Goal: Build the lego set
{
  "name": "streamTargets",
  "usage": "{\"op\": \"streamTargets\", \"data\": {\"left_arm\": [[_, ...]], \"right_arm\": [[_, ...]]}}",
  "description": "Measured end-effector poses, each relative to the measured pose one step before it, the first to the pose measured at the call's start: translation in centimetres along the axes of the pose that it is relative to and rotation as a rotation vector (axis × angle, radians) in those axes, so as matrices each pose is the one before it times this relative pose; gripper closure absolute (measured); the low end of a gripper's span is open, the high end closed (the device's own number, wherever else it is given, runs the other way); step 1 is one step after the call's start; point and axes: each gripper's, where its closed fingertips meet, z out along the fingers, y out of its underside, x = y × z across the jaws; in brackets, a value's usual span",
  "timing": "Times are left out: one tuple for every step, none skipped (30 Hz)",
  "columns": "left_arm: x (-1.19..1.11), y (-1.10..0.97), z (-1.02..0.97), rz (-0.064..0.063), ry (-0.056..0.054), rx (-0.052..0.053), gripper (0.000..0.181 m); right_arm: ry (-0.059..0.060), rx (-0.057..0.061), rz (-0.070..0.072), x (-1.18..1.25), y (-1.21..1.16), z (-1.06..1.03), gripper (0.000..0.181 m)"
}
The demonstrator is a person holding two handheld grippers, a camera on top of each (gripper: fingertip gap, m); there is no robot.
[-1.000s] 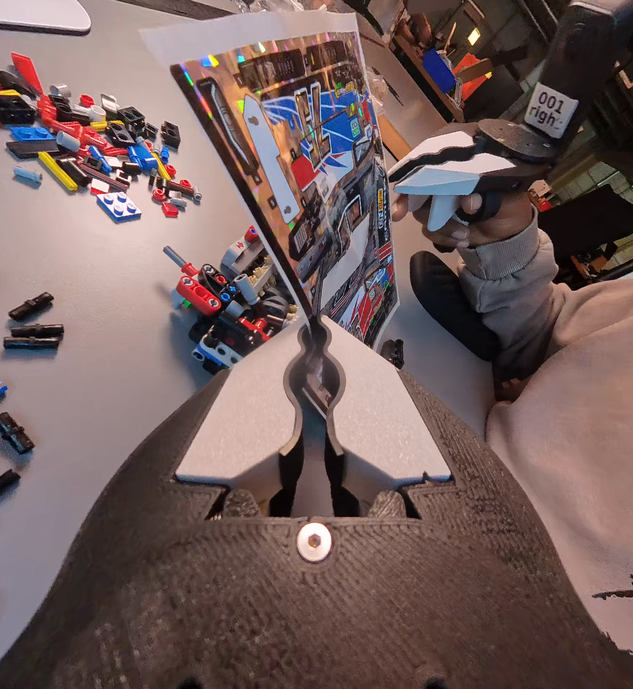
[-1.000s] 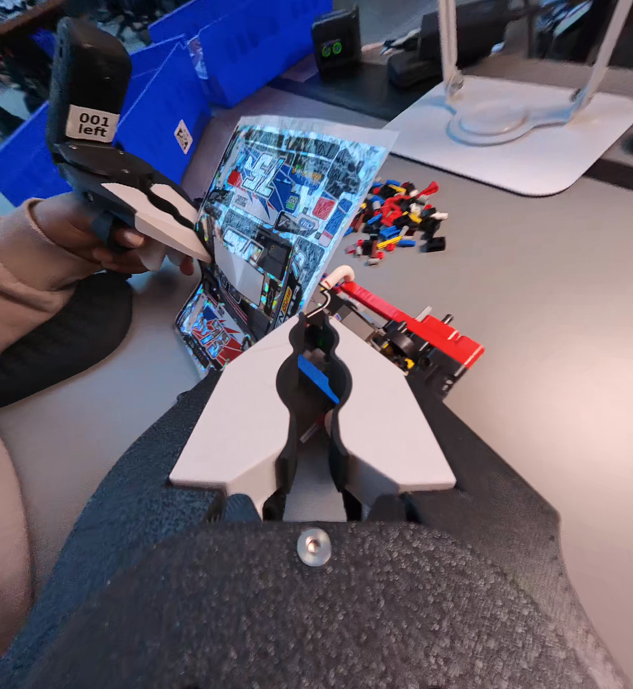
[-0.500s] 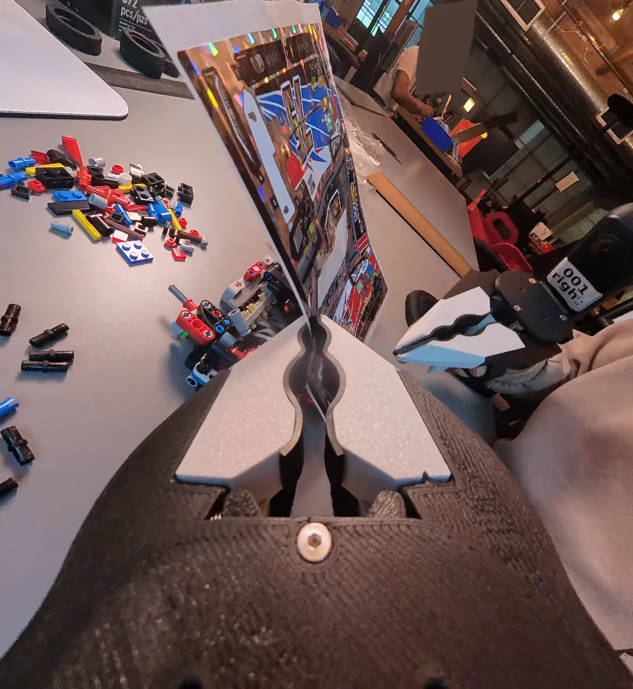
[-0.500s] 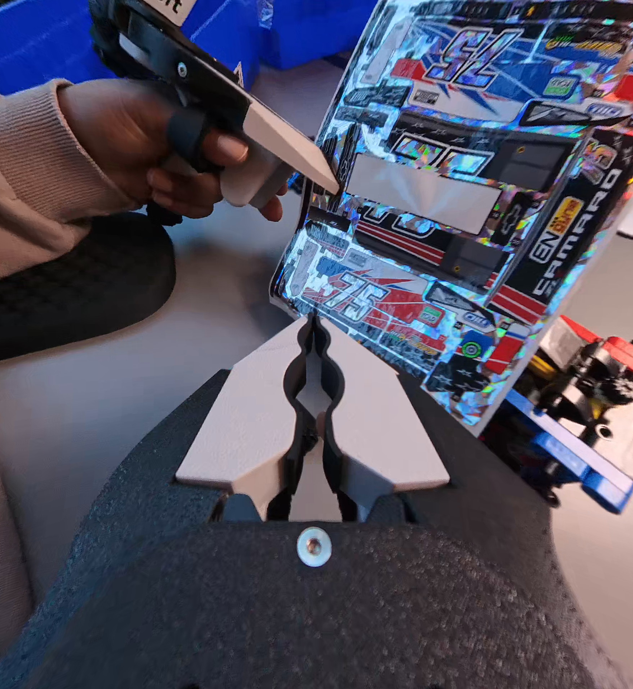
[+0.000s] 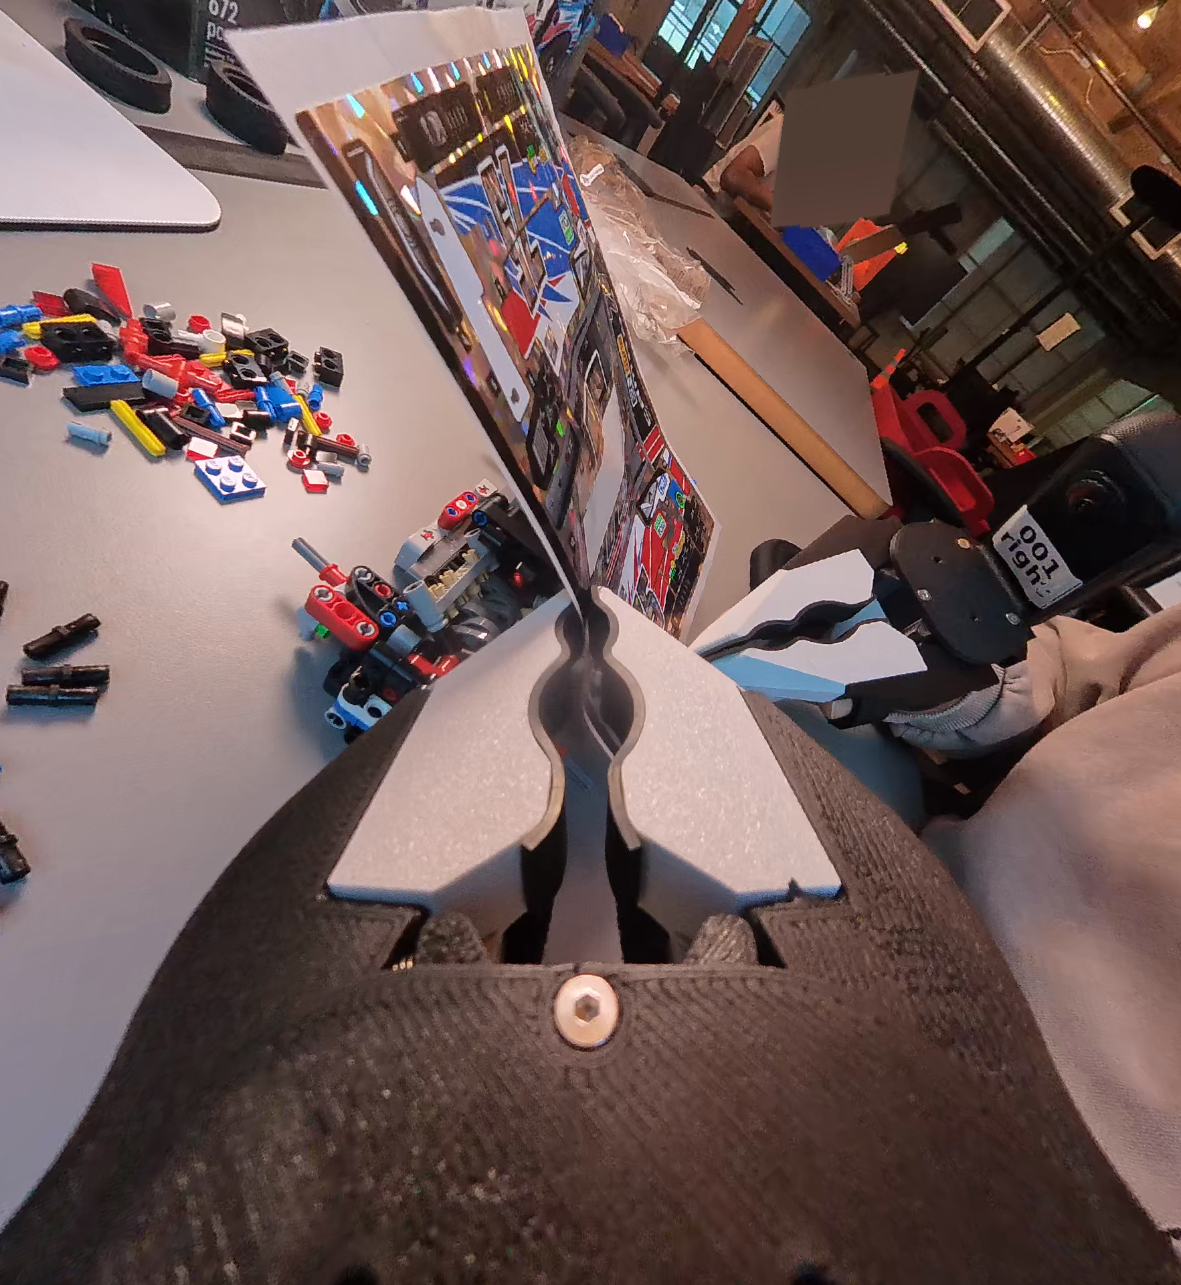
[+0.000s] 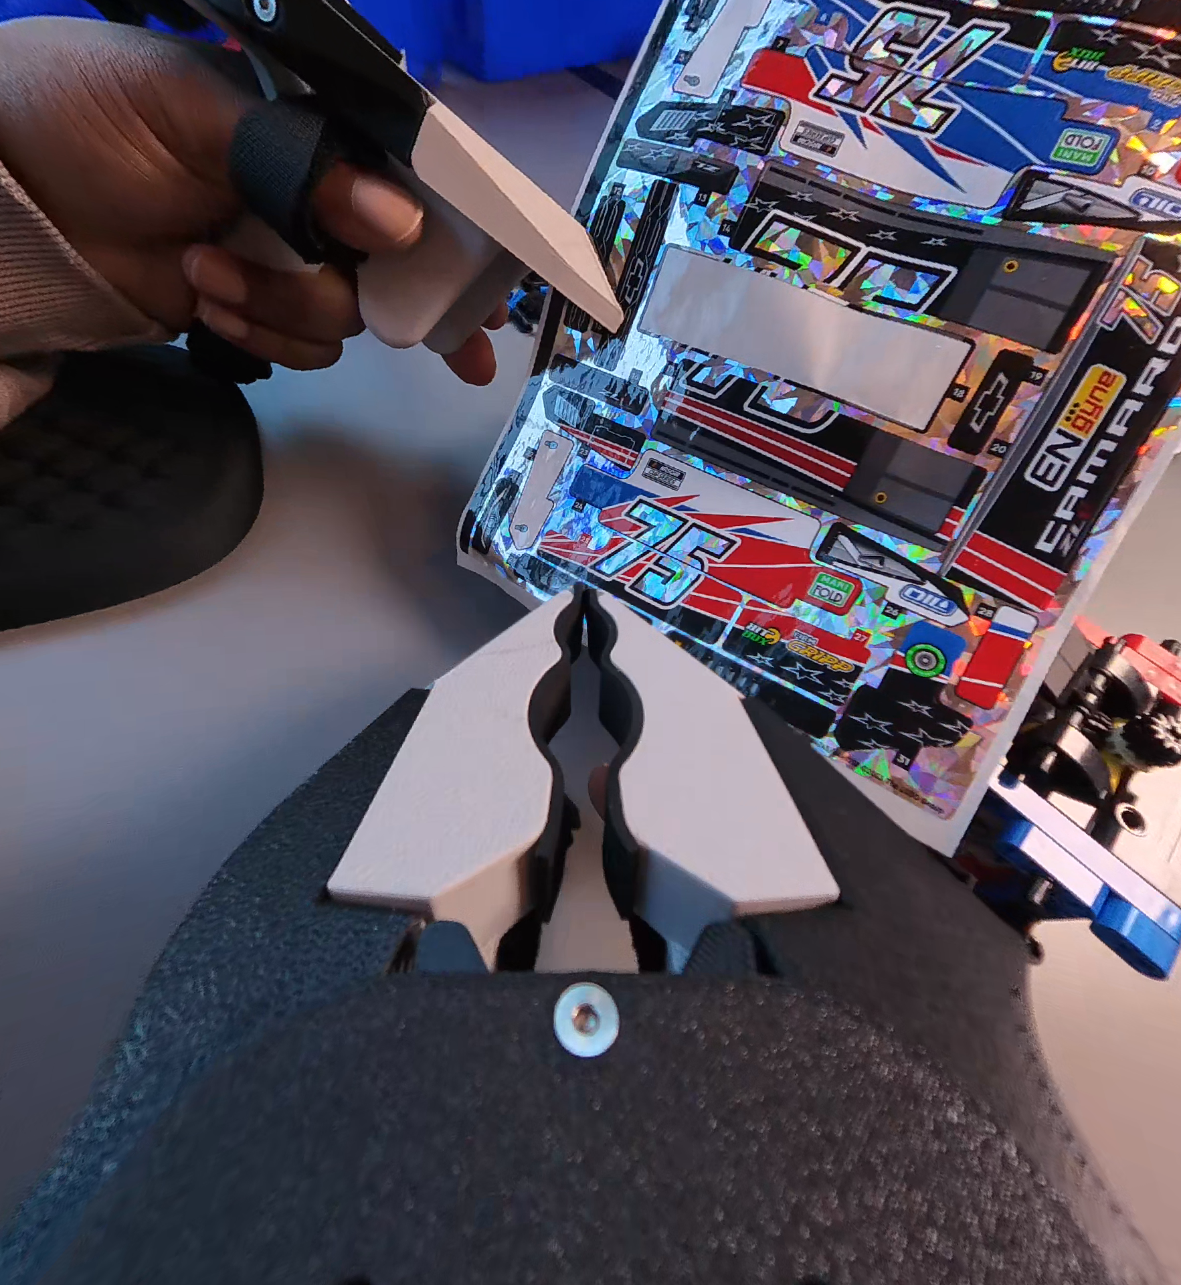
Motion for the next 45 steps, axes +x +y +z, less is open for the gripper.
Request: {"op": "streamTargets", "data": {"left_arm": [[0.015,0.025,0.016,0.0015,0.0006,-0.0004,0.181],[-0.007,0.033,0.023,0.0018,-0.0003,-0.0017,0.181],[-0.038,0.037,0.014,0.0018,-0.0019,-0.0013,0.181],[-0.030,0.012,0.008,0.0017,-0.0014,0.0000,0.181],[-0.022,0.003,-0.002,0.0011,0.0000,0.0001,0.181],[-0.031,-0.010,-0.003,0.0006,-0.0004,0.0008,0.181],[-0.034,-0.020,-0.016,0.0013,-0.0012,0.0016,0.181],[-0.032,0.005,-0.010,0.0010,-0.0003,-0.0003,0.181],[-0.025,-0.013,-0.009,0.0002,0.0003,0.0007,0.181],[0.003,-0.008,-0.004,-0.0006,0.0014,0.0006,0.181],[0.006,0.026,0.011,-0.0001,0.0017,-0.0014,0.181],[-0.011,0.017,0.004,0.0005,0.0001,-0.0010,0.181],[0.009,0.014,0.013,0.0010,0.0003,-0.0008,0.181],[0.028,0.008,0.004,0.0012,0.0012,-0.0006,0.181],[0.027,0.015,0.015,0.0022,0.0005,-0.0006,0.181],[0.008,0.012,0.015,0.0028,-0.0007,-0.0013,0.181],[-0.002,0.028,0.014,0.0027,-0.0011,-0.0019,0.181],[-0.019,0.027,0.013,0.0022,-0.0016,-0.0015,0.181],[-0.020,0.017,0.005,0.0013,-0.0009,-0.0004,0.181],[-0.008,-0.004,0.001,-0.0006,0.0001,0.0006,0.181],[0.001,-0.009,-0.010,-0.0009,0.0007,0.0001,0.181],[-0.023,-0.003,-0.006,0.0000,-0.0002,0.0003,0.181],[-0.008,-0.003,-0.011,0.0002,-0.0002,0.0003,0.181],[0.009,-0.001,0.001,-0.0001,0.0006,0.0001,0.181],[-0.017,-0.009,-0.003,0.0003,-0.0005,0.0004,0.181],[-0.021,0.002,-0.007,0.0007,-0.0014,0.0002,0.181],[-0.029,-0.008,-0.010,0.0004,-0.0007,0.0000,0.181],[-0.027,0.004,-0.008,0.0004,-0.0011,0.0004,0.181],[-0.043,-0.004,-0.018,0.0005,-0.0019,0.0001,0.181],[-0.044,-0.005,-0.011,0.0007,-0.0017,-0.0001,0.181],[-0.041,-0.005,-0.018,0.0000,-0.0011,0.0005,0.181],[-0.028,-0.017,-0.018,-0.0004,-0.0008,0.0008,0.181],[-0.016,-0.001,0.000,-0.0003,-0.0003,0.0004,0.181],[-0.011,-0.001,-0.007,-0.0001,-0.0003,-0.0002,0.181],[-0.003,0.001,-0.001,0.0000,-0.0002,-0.0001,0.181],[0.006,0.007,-0.002,0.0004,-0.0001,0.0001,0.181],[0.016,-0.012,0.000,0.0006,0.0001,-0.0001,0.181],[0.013,-0.007,0.004,0.0006,0.0003,0.0001,0.181],[0.022,-0.001,-0.004,0.0007,-0.0002,-0.0002,0.181],[0.006,-0.003,-0.004,0.0007,-0.0004,0.0002,0.181],[0.014,-0.013,0.000,0.0005,-0.0001,0.0000,0.181],[0.012,-0.017,-0.003,0.0007,-0.0004,0.0006,0.181],[0.022,0.002,0.000,0.0010,0.0003,0.0001,0.181],[0.021,0.000,0.000,0.0005,0.0008,-0.0004,0.181],[0.011,0.008,0.016,0.0002,0.0000,-0.0004,0.181]], "right_arm": [[0.0061,0.0012,-0.0003,0.207,0.027,-0.073,0.181],[0.0056,0.0007,0.0001,0.208,0.026,-0.079,0.181],[0.0049,0.0007,0.0019,0.218,0.012,-0.087,0.181],[0.0029,0.0007,0.0033,0.192,0.012,-0.108,0.181],[0.0012,-0.0002,0.0030,0.190,0.049,-0.135,0.181],[0.0033,-0.0001,0.0044,0.227,0.076,-0.142,0.181],[0.0060,-0.0006,0.0059,0.285,0.098,-0.170,0.181],[0.0057,-0.0006,0.0060,0.294,0.097,-0.190,0.181],[0.0064,0.0000,0.0067,0.299,0.088,-0.184,0.181],[0.0079,0.0001,0.0063,0.315,0.084,-0.183,0.181],[0.0093,0.0012,0.0055,0.321,0.056,-0.157,0.181],[0.0088,-0.0004,0.0050,0.326,0.082,-0.129,0.181],[0.0073,-0.0023,0.0055,0.290,0.085,-0.097,0.181],[0.0054,0.0009,0.0067,0.248,0.025,-0.091,0.181],[0.0025,0.0027,0.0070,0.170,-0.017,-0.100,0.181],[0.0025,0.0028,0.0059,0.147,-0.044,-0.080,0.181],[0.0027,0.0020,0.0035,0.114,-0.012,-0.069,0.181],[0.0023,0.0001,0.0025,0.089,0.022,-0.035,0.181],[0.0018,0.0003,0.0022,0.074,0.028,-0.031,0.181],[0.0018,0.0000,0.0020,0.065,0.027,-0.025,0.181],[0.0010,-0.0008,0.0015,0.054,0.043,-0.017,0.181],[0.0008,-0.0001,0.0011,0.046,0.025,-0.018,0.181],[0.0019,-0.0020,0.0005,0.051,0.046,-0.002,0.181],[0.0014,-0.0008,0.0001,0.049,0.029,-0.015,0.181],[0.0013,0.0017,0.0011,0.055,-0.014,-0.023,0.181],[0.0023,0.0010,0.0012,0.080,-0.022,-0.035,0.181],[0.0024,0.0020,0.0010,0.094,-0.032,-0.035,0.181],[0.0031,0.0013,0.0018,0.108,-0.032,-0.043,0.181],[0.0036,0.0012,0.0017,0.119,-0.013,-0.057,0.181],[0.0050,0.0020,0.0008,0.146,-0.028,-0.065,0.181],[0.0060,0.0024,0.0011,0.180,-0.038,-0.072,0.181],[0.0054,0.0018,0.0025,0.173,-0.017,-0.078,0.181],[0.0053,0.0011,0.0028,0.176,0.002,-0.055,0.181],[0.0053,0.0014,0.0017,0.165,0.002,-0.064,0.181],[0.0052,0.0016,0.0014,0.154,-0.011,-0.046,0.181],[0.0045,0.0015,0.0020,0.129,-0.023,-0.043,0.181],[0.0026,0.0020,0.0033,0.103,-0.043,-0.033,0.181],[0.0019,0.0022,0.0030,0.083,-0.050,-0.025,0.181],[0.0022,0.0018,0.0011,0.059,-0.044,-0.012,0.181],[0.0018,0.0026,-0.0002,0.041,-0.060,-0.001,0.181],[0.0013,0.0032,-0.0002,0.023,-0.077,-0.003,0.181],[0.0009,0.0038,-0.0004,0.006,-0.102,0.013,0.181],[0.0016,0.0030,-0.0002,0.025,-0.096,0.019,0.181],[0.0013,0.0033,-0.0005,0.015,-0.126,0.052,0.181],[0.0012,0.0027,-0.0014,0.010,-0.139,0.047,0.181]]}}
